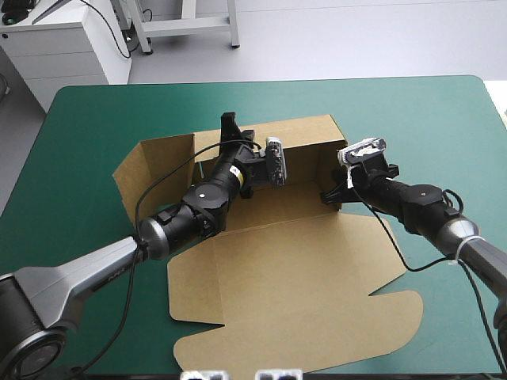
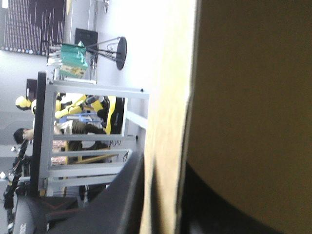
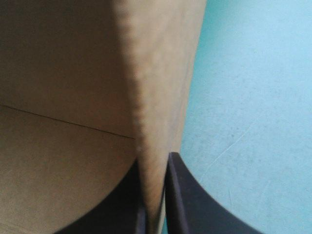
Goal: Fold the box
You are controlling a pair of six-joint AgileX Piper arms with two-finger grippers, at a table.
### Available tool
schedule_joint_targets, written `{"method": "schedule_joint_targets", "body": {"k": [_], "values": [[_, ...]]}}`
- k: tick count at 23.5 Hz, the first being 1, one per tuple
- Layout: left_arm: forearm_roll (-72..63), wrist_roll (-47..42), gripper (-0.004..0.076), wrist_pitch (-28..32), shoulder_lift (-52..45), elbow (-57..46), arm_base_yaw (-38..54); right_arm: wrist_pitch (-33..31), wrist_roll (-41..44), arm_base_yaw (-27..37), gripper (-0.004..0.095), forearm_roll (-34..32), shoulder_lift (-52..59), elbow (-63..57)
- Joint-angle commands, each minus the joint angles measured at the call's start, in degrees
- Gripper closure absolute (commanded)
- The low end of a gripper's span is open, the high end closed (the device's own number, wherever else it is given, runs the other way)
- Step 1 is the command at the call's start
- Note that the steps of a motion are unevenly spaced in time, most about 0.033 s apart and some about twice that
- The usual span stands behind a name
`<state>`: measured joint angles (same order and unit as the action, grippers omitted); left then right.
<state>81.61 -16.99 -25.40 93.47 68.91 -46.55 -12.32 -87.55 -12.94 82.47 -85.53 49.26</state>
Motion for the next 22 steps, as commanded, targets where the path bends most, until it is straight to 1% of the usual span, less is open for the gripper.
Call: {"method": "schedule_joint_targets", "body": {"k": [1,2,3,4,7,9,10,11,12,13,14,15,17,20,22], "values": [[0.0,-0.9,0.0344,1.3,-4.6,1.7,-2.4,-4.4,0.8,-0.4,0.0924,1.0,2.4,2.3],[0.0,-0.9,0.0253,0.0,-5.5,1.7,-4.1,-4.2,1.2,-0.4,0.0924,1.0,2.4,2.3],[-0.2,-0.9,0.0210,-1.8,-6.2,1.7,-5.6,-3.9,1.6,-0.4,0.0924,1.0,2.4,2.3],[-0.3,-0.5,0.0206,-4.6,-6.9,1.7,-8.3,-3.7,1.6,-0.4,0.0924,1.0,2.4,2.3],[-0.5,1.9,0.0206,-9.6,-8.1,1.7,-14.4,-3.3,3.0,-0.4,0.0924,1.0,2.4,2.3],[-0.7,3.4,0.0223,-15.6,-8.7,1.7,-21.2,-3.0,3.2,-0.4,0.0924,1.0,2.4,2.3],[-1.0,4.3,0.0245,-16.7,-8.7,1.7,-22.5,-3.0,3.2,-0.4,0.0924,1.0,2.4,2.3],[-1.5,5.4,0.0292,-17.9,-8.9,1.7,-24.2,-3.0,3.3,-0.4,0.0924,1.0,2.4,2.3],[-1.8,6.3,0.0363,-18.9,-9.0,1.7,-25.6,-3.0,3.3,-0.4,0.0924,1.0,2.4,2.3],[-2.4,7.8,0.0499,-20.1,-9.0,1.7,-26.9,-3.0,3.3,-0.4,0.0924,1.0,2.4,2.3],[-2.7,9.7,0.0674,-20.8,-9.2,1.7,-28.2,-3.0,3.3,-0.4,0.0924,1.0,2.4,2.3],[-2.7,10.8,0.0731,-20.8,-9.3,1.7,-28.6,-3.0,3.3,-0.4,0.0924,1.0,2.4,2.3],[-2.7,13.4,0.0703,-20.2,-9.7,1.8,-28.7,-3.1,3.3,-0.4,0.0924,1.0,2.4,2.3],[-4.5,15.3,0.0706,-19.5,-10.0,2.1,-28.1,-3.2,3.4,-0.4,0.0925,1.0,2.4,2.3],[-10.9,18.1,0.0706,-20.4,-10.0,4.2,-27.3,-3.2,3.4,-0.4,0.0924,1.0,2.4,2.3]]}}
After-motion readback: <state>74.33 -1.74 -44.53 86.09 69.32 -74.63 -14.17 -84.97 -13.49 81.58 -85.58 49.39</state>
